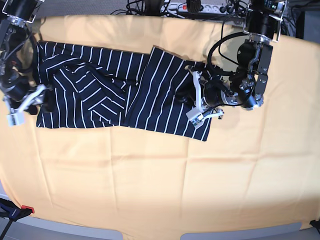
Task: Fold the T-shirt properly
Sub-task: 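Lay the folded half down with the left gripper and press it flat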
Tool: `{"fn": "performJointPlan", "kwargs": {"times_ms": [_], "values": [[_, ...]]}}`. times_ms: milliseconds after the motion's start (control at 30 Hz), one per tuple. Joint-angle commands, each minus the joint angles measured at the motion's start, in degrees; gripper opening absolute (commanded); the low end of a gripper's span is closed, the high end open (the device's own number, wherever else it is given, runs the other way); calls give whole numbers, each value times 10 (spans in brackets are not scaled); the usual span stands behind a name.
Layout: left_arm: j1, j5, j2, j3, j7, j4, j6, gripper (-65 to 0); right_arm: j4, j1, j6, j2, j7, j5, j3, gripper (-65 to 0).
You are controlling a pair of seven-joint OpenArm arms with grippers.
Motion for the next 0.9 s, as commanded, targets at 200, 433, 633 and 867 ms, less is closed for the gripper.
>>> {"fn": "performJointPlan", "kwargs": {"times_ms": [200, 433, 633, 867], "values": [[-10, 18, -14, -4, -7, 8, 24, -650, -44, -57, -25, 10, -30, 89, 113, -260], [-9, -4, -13, -4, -3, 8, 24, -650, -235, -59, 49, 10, -97, 282, 117, -260], [-10, -14, -12, -4, -3, 8, 23, -650, -281, -51, 72, 7, -196, 367, 85, -260], [-10, -23, -13, -4, -3, 8, 23, -650, -281, -14, 72, 7, -196, 358, 5, -260]]}}
